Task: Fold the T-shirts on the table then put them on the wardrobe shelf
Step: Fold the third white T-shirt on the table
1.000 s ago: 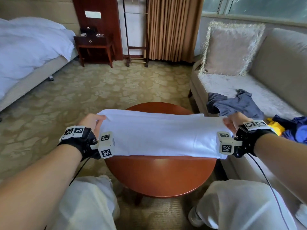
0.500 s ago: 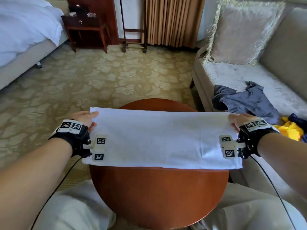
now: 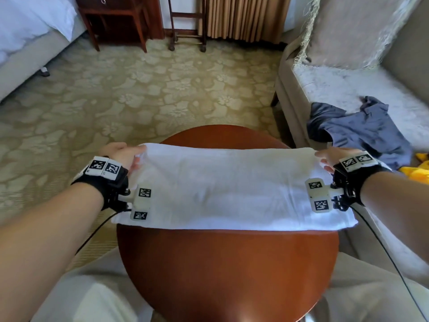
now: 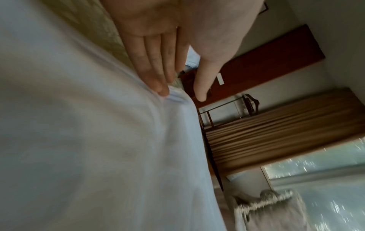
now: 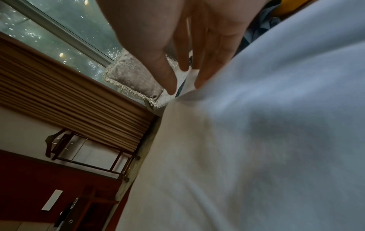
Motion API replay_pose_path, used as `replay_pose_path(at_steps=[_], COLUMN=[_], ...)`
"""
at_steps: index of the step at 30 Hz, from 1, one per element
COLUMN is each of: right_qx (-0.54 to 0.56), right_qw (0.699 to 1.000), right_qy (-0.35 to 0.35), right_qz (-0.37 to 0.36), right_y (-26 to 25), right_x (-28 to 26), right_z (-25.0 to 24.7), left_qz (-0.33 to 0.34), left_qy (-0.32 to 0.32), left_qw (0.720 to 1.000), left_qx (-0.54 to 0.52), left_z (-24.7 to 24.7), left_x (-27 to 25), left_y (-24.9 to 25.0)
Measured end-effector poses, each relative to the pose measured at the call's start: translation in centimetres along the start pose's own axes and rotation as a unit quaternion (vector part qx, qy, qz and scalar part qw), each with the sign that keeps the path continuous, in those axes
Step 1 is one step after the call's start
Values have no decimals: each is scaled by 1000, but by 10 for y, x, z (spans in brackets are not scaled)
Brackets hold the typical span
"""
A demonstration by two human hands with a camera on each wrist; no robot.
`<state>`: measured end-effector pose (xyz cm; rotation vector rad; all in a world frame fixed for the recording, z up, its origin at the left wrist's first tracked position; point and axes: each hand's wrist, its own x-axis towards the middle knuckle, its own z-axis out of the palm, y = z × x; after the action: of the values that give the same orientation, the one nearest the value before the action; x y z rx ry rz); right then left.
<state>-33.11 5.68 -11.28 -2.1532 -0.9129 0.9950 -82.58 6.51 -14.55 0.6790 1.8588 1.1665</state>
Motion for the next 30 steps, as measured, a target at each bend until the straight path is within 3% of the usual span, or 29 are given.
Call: replay_pose_path(at_steps=[3, 5, 8, 11, 14, 17, 20, 22, 24, 27, 28, 30], right_qx=[-87, -129, -207, -267, -327, -418, -451, -458, -437, -412, -395, -369], right_qw=[995, 989, 978, 959, 933, 898, 885, 881, 888, 897, 905, 916], right_qy=[53, 74, 13, -96, -148, -135, -105, -72, -60, -40, -22, 4], right_qz=[2, -13, -17, -8, 6, -17, -51, -93, -132, -152, -155, -157], right_y=[-10, -19, -28, -22, -6, 7, 10, 7, 2, -3, -5, -10], right_x=[-28, -45, -69, -104, -129, -136, -139, -139, -136, -141, -143, -153], right_z=[4, 10, 30, 51, 67, 78, 81, 83, 89, 100, 105, 111], left_qz=[84, 142, 198, 184, 207, 215, 187, 151, 116, 31, 24, 64], left_qy=[38, -24, -166, -241, -234, -209, -208, -221, -241, -284, -284, -255], left_qw=[995, 984, 935, 859, 797, 770, 706, 684, 688, 760, 777, 781], left_qx=[48, 101, 242, 413, 517, 564, 651, 679, 675, 583, 561, 567], left_z=[3, 9, 15, 18, 17, 10, 7, 6, 3, -8, -12, -21], left_x=[-25, -45, -69, -84, -99, -114, -128, -137, -140, -144, -143, -144], left_y=[3, 6, 10, 3, -7, -5, 4, 11, 12, 11, 11, 14])
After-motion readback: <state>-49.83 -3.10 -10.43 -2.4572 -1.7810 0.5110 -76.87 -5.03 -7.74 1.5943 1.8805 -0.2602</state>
